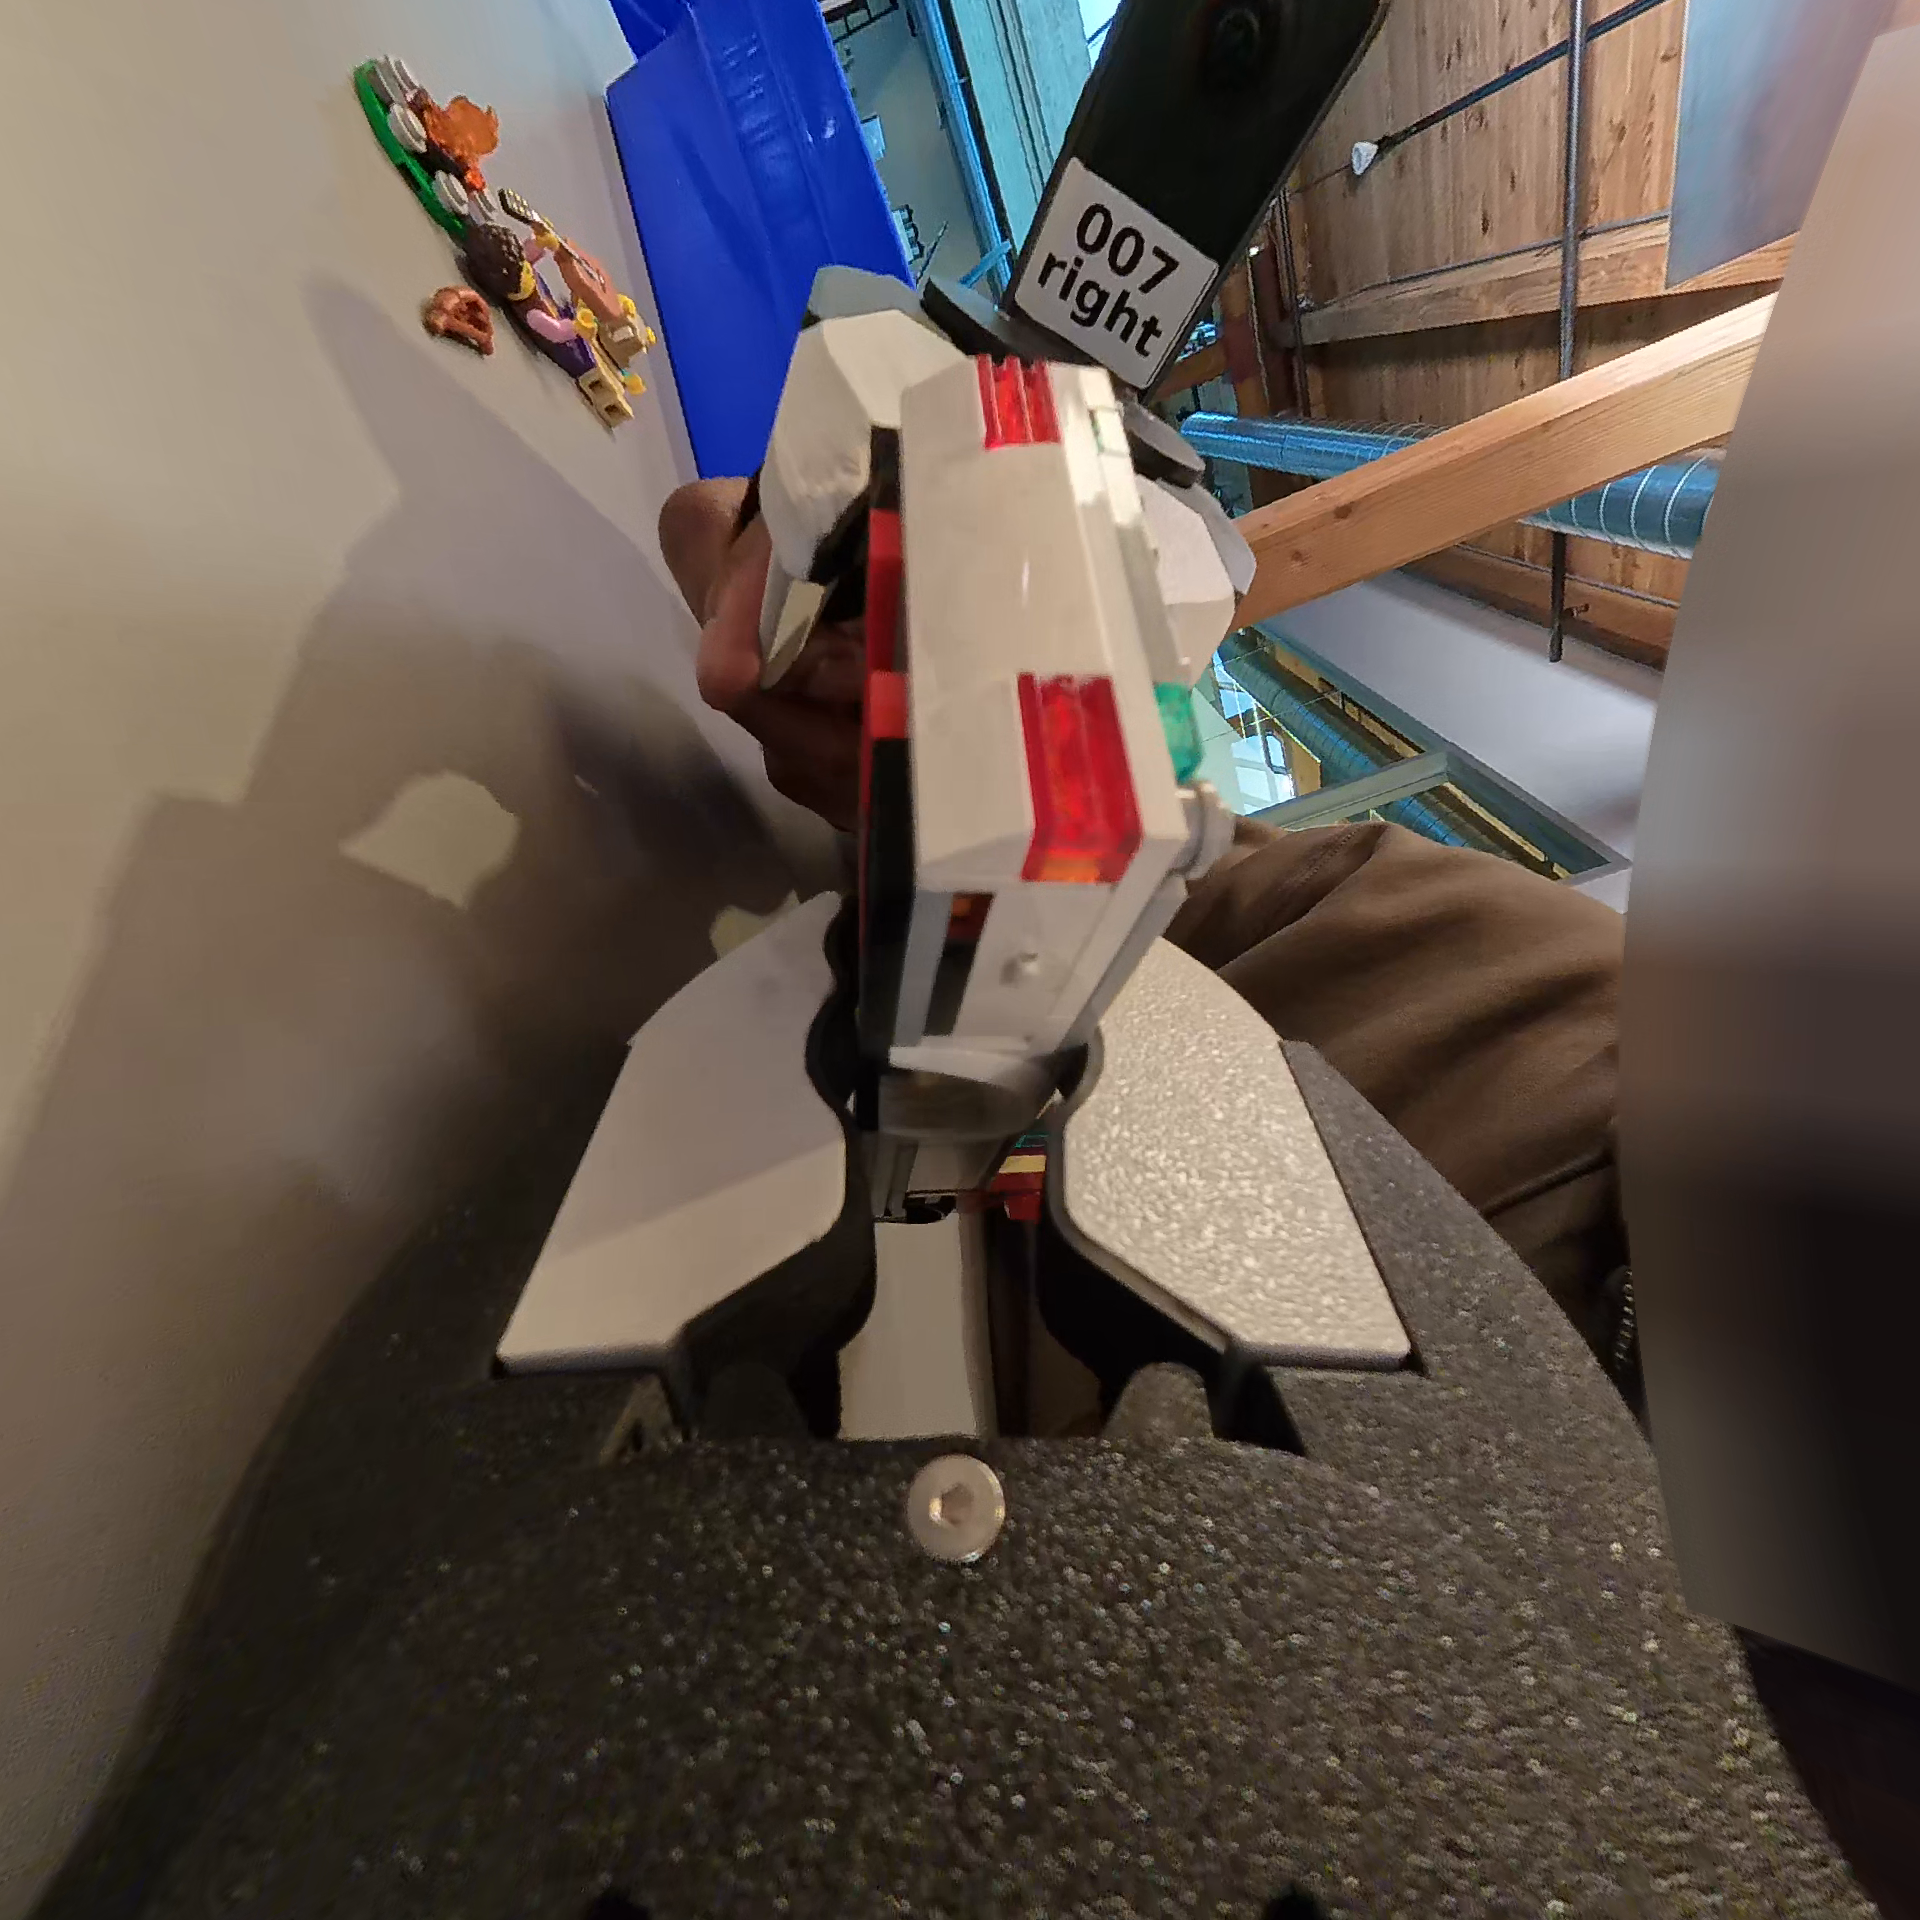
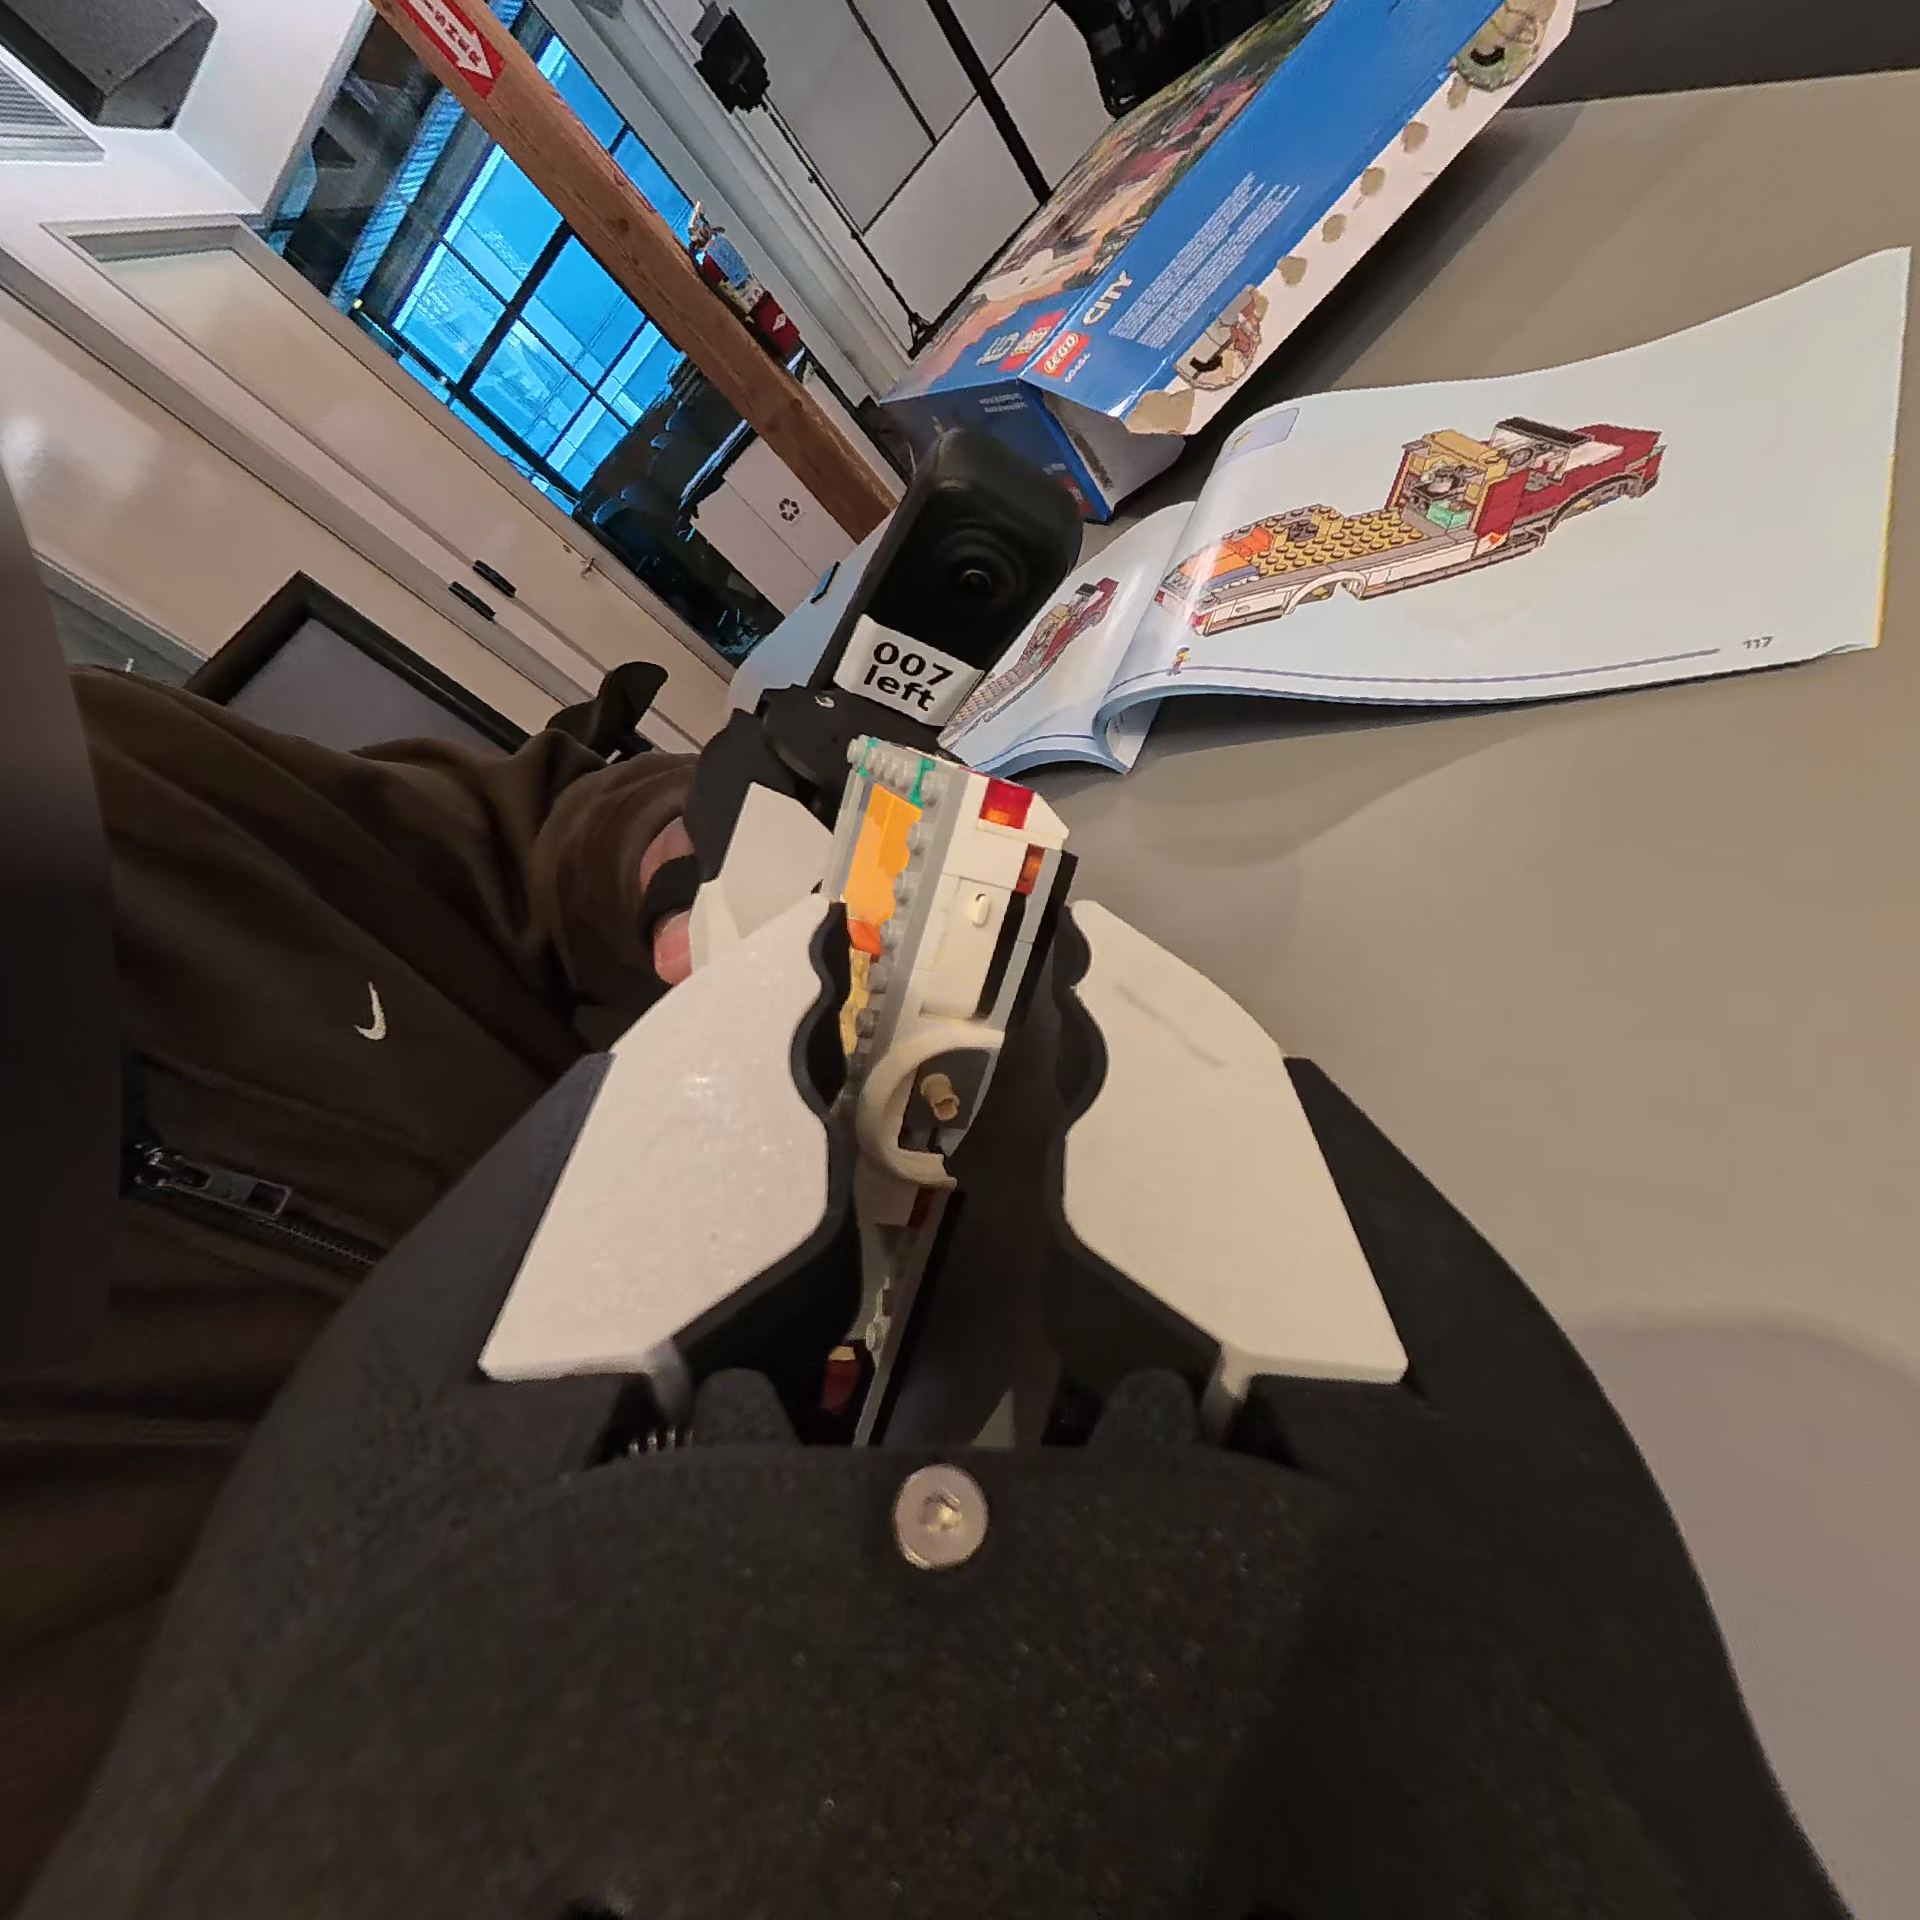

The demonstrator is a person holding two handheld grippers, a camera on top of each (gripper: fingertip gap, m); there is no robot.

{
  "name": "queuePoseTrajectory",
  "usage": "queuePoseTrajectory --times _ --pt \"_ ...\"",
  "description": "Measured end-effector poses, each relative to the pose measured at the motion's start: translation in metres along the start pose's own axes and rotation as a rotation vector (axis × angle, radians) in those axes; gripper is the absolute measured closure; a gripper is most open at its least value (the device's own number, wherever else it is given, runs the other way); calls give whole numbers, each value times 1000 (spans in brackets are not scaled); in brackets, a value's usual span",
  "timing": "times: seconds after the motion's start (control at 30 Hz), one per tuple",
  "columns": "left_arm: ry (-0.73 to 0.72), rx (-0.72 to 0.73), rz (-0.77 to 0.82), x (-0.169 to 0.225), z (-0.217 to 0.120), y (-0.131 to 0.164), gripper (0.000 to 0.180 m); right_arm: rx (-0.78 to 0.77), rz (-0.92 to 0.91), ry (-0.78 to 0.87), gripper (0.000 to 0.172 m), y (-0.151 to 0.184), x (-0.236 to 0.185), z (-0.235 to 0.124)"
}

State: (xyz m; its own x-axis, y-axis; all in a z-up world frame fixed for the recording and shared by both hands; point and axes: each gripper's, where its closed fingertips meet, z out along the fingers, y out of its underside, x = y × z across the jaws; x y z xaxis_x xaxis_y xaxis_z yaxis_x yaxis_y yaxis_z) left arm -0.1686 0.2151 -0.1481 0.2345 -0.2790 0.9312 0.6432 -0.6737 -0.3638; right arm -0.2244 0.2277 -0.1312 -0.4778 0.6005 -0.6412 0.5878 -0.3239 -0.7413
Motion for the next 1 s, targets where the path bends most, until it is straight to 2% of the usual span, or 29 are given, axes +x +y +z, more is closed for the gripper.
queuePoseTrajectory --times 0.77,0.83,1.0 --pt "16 17 -11 0 -1 -3 147 10 26 -8 134 -2 1 0" --pt "6 18 -1 0 -1 -2 147 27 23 -5 125 -7 -1 -4" --pt "-14 33 24 0 -2 -3 147 -31 -47 78 124 -3 0 -11"
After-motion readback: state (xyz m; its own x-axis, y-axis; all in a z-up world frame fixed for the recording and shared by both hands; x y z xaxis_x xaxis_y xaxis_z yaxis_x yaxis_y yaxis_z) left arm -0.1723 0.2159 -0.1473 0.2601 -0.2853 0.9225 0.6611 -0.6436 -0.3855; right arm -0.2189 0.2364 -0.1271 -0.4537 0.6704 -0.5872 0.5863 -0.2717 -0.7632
